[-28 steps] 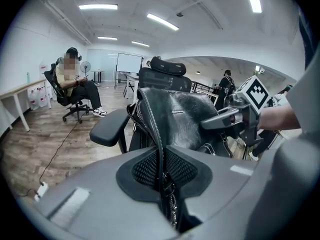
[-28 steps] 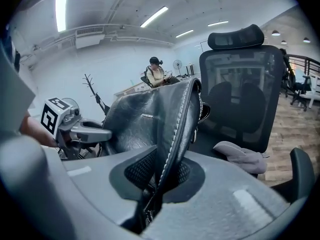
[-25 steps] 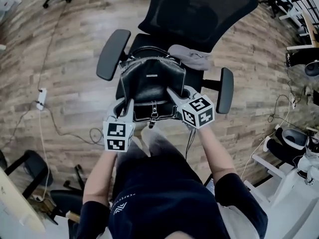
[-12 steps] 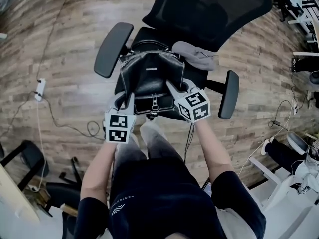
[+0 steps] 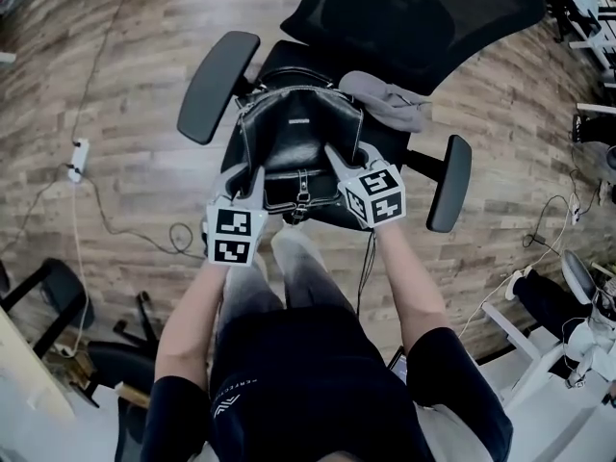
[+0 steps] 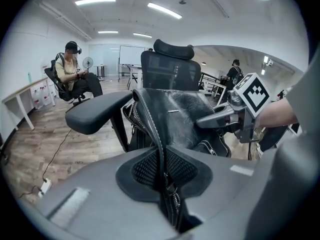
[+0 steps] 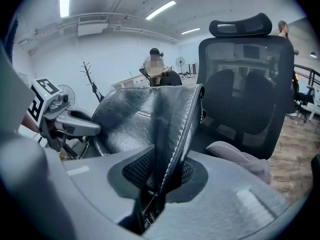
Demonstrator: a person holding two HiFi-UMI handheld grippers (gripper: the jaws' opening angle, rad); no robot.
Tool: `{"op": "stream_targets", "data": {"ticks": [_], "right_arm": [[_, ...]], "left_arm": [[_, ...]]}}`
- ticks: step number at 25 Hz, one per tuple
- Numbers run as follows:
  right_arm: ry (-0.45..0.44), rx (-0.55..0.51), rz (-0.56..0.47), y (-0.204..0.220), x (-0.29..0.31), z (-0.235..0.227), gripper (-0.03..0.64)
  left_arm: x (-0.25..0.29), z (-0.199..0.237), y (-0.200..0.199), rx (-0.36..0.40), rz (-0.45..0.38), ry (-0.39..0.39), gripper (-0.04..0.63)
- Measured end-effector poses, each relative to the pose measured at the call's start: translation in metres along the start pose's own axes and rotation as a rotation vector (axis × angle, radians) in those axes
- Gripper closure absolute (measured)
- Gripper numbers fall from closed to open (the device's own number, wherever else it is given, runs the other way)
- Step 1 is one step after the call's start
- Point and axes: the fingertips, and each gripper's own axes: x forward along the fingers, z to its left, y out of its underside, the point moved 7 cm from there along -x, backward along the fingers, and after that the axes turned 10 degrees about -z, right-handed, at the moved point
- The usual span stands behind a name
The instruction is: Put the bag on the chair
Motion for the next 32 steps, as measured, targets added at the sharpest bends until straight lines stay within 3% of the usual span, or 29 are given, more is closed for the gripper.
{"op": "stream_targets", "data": {"ticks": [14,32], "right_arm": [[0.011,0.097,0.000,0.026,0.012,-0.021,0.538],[0.033,0.162,0.025,0.034,0.018,-0.034,0.487]], "left_arm": [[0.027,0.001,0.007,-0.059,0.045,-0.001,0.532],[0.041,0.004,0.004,-0.075,0.102,-0.058,0.508]]}}
